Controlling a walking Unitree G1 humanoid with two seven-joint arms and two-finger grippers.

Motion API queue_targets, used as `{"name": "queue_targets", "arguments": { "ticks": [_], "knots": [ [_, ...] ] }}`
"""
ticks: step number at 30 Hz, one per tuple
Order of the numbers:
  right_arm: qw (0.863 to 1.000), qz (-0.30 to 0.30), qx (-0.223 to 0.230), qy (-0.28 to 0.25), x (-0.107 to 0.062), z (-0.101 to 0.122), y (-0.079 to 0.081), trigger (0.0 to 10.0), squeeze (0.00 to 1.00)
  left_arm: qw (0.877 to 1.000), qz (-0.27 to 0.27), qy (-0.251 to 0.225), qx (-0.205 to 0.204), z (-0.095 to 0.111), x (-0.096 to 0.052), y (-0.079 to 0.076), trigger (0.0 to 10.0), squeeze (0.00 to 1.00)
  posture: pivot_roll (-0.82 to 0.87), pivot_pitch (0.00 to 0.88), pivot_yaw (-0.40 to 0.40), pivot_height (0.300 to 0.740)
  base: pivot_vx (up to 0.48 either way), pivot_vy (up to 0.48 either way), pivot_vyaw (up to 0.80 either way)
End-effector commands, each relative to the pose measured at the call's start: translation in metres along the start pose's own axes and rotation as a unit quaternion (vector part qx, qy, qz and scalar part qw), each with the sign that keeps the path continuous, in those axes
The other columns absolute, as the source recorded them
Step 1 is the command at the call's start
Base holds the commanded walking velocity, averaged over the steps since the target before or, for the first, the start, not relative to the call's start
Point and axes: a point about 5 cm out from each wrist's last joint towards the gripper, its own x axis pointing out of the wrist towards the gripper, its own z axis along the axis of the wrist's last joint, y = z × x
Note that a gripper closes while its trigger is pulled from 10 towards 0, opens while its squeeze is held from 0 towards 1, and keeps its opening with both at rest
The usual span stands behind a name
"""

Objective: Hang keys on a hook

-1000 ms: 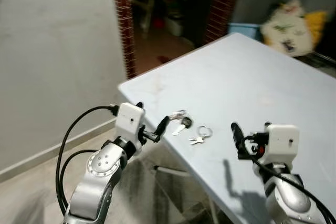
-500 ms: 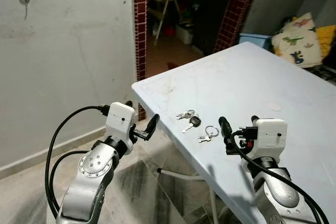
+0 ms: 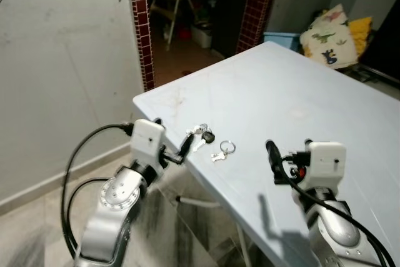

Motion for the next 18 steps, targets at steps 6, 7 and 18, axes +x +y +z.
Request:
{"name": "queue_targets", "arguments": {
  "ticks": [6,7,18],
  "knots": [
    [1.000,0.025,0.003,0.016,0.004,-0.004,0.009,10.0,0.00,0.999,0.029,0.027,0.026,-0.008,-0.008,0.014,10.0,0.00,0.10,0.000,-0.064,0.740,0.000,0.000,0.00],
    [1.000,0.025,0.003,0.016,0.004,-0.004,0.009,10.0,0.00,0.999,0.029,0.027,0.026,-0.008,-0.008,0.014,10.0,0.00,0.10,0.000,-0.064,0.740,0.000,0.000,0.00],
    [0.995,-0.013,-0.017,0.102,0.047,-0.025,-0.003,10.0,0.00,0.990,-0.055,0.133,0.006,-0.038,-0.033,0.013,10.0,0.00,0.13,0.000,-0.059,0.740,0.000,0.000,0.00]
  ]
}}
